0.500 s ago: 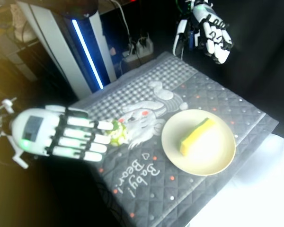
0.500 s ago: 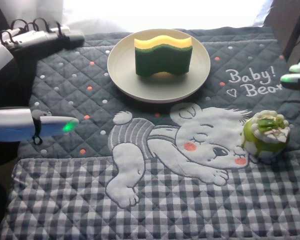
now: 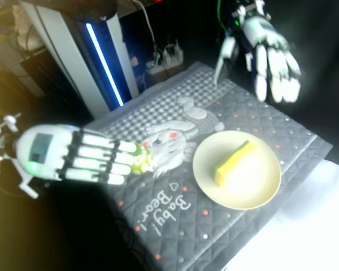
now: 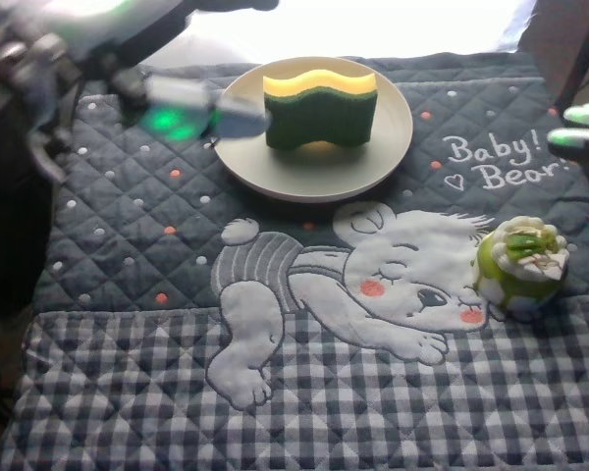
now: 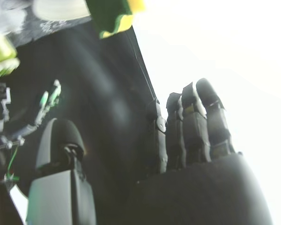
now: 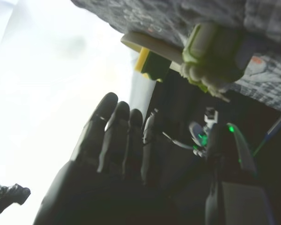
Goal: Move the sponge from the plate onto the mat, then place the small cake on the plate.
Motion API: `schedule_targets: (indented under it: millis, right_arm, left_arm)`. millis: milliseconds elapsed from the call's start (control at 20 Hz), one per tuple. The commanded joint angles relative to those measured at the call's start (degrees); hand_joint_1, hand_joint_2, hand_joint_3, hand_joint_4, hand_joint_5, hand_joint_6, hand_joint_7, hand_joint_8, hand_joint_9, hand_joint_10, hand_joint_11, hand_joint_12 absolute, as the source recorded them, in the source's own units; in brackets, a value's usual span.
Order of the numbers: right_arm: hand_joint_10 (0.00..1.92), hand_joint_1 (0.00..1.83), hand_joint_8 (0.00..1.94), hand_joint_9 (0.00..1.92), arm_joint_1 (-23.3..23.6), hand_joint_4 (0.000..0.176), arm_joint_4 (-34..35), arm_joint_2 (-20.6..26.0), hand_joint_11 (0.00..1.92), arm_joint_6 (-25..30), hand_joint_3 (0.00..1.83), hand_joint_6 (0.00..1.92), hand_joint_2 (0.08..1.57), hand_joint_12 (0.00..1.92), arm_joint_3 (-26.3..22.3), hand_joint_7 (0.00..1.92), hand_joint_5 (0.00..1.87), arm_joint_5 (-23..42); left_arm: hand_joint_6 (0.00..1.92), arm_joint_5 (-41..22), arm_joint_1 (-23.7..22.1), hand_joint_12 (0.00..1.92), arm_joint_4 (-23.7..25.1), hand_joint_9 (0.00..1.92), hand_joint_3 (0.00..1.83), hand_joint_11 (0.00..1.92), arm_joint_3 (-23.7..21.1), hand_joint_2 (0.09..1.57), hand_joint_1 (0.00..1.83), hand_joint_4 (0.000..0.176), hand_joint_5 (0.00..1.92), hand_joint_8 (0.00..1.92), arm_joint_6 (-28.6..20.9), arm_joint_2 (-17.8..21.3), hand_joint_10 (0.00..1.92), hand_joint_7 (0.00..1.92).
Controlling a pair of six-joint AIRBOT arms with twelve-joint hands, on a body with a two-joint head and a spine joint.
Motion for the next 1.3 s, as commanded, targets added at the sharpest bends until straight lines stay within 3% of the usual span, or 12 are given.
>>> schedule_targets:
  millis: [0, 300, 500, 700, 750, 800, 850, 900, 1000, 1150, 1200, 1250]
  right_arm:
    - [0.0, 0.5, 0.0, 0.3, 0.79, 0.055, 1.1, 0.02, 0.04, -0.04, 0.0, 0.0, 1.18, 0.9, -0.02, 0.25, 0.3, 8.97]
    - [0.0, 0.8, 0.0, 0.2, 2.56, 0.06, -0.77, -1.34, 0.0, -0.04, 0.0, 0.01, 1.15, 0.74, 0.5, 0.16, 0.33, 9.66]
    - [0.04, 0.84, 0.0, 0.45, 2.56, 0.067, -0.97, -1.88, 0.19, 0.03, 0.0, 0.0, 1.17, 0.98, 0.79, 0.22, 0.4, 9.61]
    - [0.0, 0.89, 0.01, 0.32, 2.53, 0.007, -1.2, -2.15, 0.02, 0.91, 0.0, 0.02, 1.16, 0.98, 1.09, 0.27, 0.51, 9.16]
    - [0.0, 0.86, 0.0, 0.3, 2.53, 0.007, -1.22, -2.22, 0.0, 0.92, 0.0, 0.01, 1.16, 0.93, 1.1, 0.28, 0.53, 9.13]
    - [0.0, 0.88, 0.0, 0.28, 2.53, 0.011, -1.28, -2.31, 0.0, 0.95, 0.0, 0.01, 1.15, 0.88, 1.12, 0.28, 0.53, 9.07]
    - [0.01, 0.88, 0.01, 0.3, 2.5, 0.017, -1.36, -2.36, 0.02, 1.18, 0.0, 0.01, 1.15, 0.87, 1.12, 0.29, 0.54, 8.97]
    - [0.0, 0.86, 0.0, 0.3, 2.43, 0.026, -1.41, -2.38, 0.04, 1.4, 0.0, 0.0, 1.15, 0.84, 1.11, 0.3, 0.55, 8.85]
    - [0.0, 0.84, 0.0, 0.32, 2.3, 0.027, -1.41, -2.5, 0.0, 1.54, 0.0, 0.0, 1.16, 0.75, 1.11, 0.31, 0.55, 8.63]
    - [0.0, 0.83, 0.0, 0.32, 2.18, 0.054, -1.4, -2.59, 0.06, 1.95, 0.0, 0.0, 1.18, 0.8, 1.08, 0.31, 0.51, 8.49]
    - [0.01, 0.64, 0.01, 0.37, 2.18, 0.068, -1.4, -2.59, 0.01, 2.09, 0.0, 0.0, 1.19, 0.56, 1.08, 0.38, 0.53, 8.5]
    - [0.0, 0.58, 0.01, 0.37, 2.18, 0.056, -1.4, -2.58, 0.0, 2.16, 0.0, 0.0, 1.2, 0.45, 1.08, 0.4, 0.55, 8.5]
  left_arm:
    - [0.0, -1.97, -1.37, 0.78, 0.47, 0.33, 0.0, 0.05, 1.01, 0.92, 0.63, 0.09, 0.4, 0.0, -0.02, -1.03, 0.01, 0.39]
    - [0.0, 11.62, -7.54, 1.01, 5.54, 0.48, 0.0, 0.18, 12.18, 0.82, 0.64, 0.103, 0.43, 0.01, 0.0, -11.61, 0.01, 0.44]
    - [0.01, 17.77, -7.69, 1.21, 5.9, 0.9, 0.0, 0.5, 19.18, 0.83, 0.66, 0.021, 0.64, 0.02, 0.32, -16.87, 0.11, 0.81]
    - [0.0, 18.95, -8.01, 1.22, 5.62, 0.98, 0.0, 0.57, 22.03, 0.85, 0.83, 0.001, 0.75, 0.02, 0.42, -19.84, 0.13, 0.93]
    - [0.01, 18.71, -8.04, 1.55, 5.47, 0.96, 0.0, 0.7, 22.08, 0.97, 0.93, 0.0, 0.95, 0.11, 0.42, -19.95, 0.78, 1.11]
    - [0.56, 17.8, -8.08, 1.68, 4.94, 0.94, 0.01, 0.76, 21.92, 1.03, 1.06, 0.05, 1.1, 0.2, 0.42, -19.97, 1.14, 1.2]
    - [0.75, 16.2, -8.29, 1.87, 4.58, 0.89, 0.0, 0.88, 20.9, 1.06, 1.13, 0.0, 1.09, 1.16, 0.42, -19.23, 1.76, 0.92]
    - [0.84, 14.82, -8.59, 1.91, 4.34, 0.79, 0.0, 0.91, 19.73, 1.08, 1.13, 0.0, 1.05, 1.77, 0.42, -18.18, 1.89, 0.67]
    - [0.82, 12.18, -8.8, 1.92, 3.59, 0.83, 0.0, 0.95, 17.51, 1.08, 1.14, 0.0, 1.07, 1.87, 0.42, -16.0, 1.92, 0.65]
    - [0.69, 6.19, -8.59, 1.57, 3.28, 1.01, 0.0, 0.85, 11.89, 1.12, 1.25, 0.0, 1.02, 1.23, 0.44, -10.64, 1.15, 0.97]
    - [0.92, 3.84, -7.97, 1.66, 3.29, 1.08, 0.01, 1.02, 9.19, 1.12, 1.25, 0.0, 0.97, 1.11, 0.44, -7.99, 1.31, 0.96]
    - [0.64, 1.25, -6.96, 1.64, 3.48, 1.07, 0.0, 0.99, 6.05, 1.11, 1.26, 0.0, 1.04, 1.22, 0.44, -4.88, 1.26, 0.97]
